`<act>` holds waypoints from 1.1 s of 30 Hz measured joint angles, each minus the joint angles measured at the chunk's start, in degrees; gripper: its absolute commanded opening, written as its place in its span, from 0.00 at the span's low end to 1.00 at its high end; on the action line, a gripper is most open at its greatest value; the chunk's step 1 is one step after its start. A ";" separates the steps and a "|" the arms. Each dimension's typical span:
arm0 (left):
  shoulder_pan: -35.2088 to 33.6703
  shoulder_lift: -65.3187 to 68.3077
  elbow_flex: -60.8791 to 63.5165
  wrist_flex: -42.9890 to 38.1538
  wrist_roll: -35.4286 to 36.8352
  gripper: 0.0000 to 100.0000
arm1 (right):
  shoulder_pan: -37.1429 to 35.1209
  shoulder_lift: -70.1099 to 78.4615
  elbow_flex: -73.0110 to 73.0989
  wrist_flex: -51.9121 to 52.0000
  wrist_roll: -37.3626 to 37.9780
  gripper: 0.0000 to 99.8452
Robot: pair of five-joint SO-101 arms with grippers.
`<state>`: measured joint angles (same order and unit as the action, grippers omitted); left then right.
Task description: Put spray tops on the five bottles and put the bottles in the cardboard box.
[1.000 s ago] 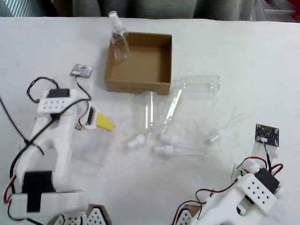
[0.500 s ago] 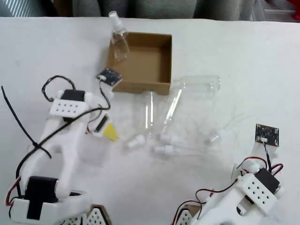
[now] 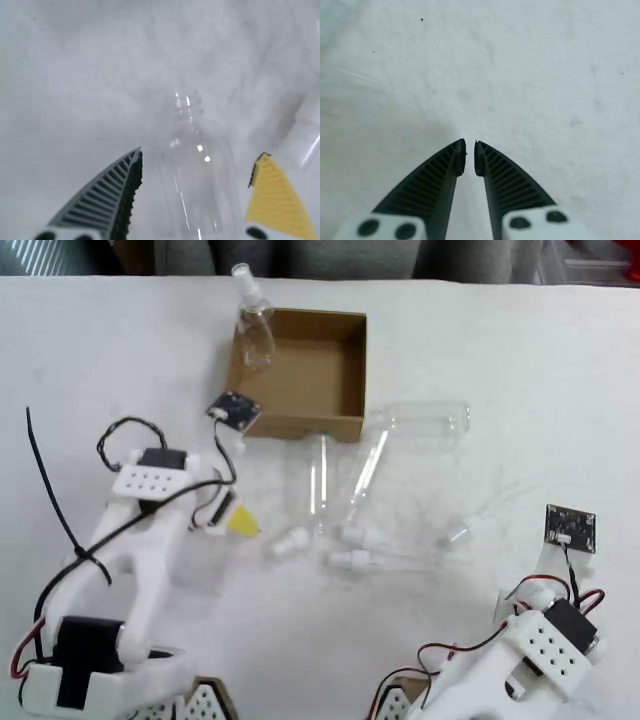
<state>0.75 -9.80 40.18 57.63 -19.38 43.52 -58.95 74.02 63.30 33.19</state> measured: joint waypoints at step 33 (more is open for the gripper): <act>0.88 10.73 -3.78 1.41 6.07 0.19 | 0.00 0.00 0.00 0.00 0.00 0.02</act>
<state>1.63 0.92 36.40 59.03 -13.32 43.52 -58.95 74.02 63.30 33.19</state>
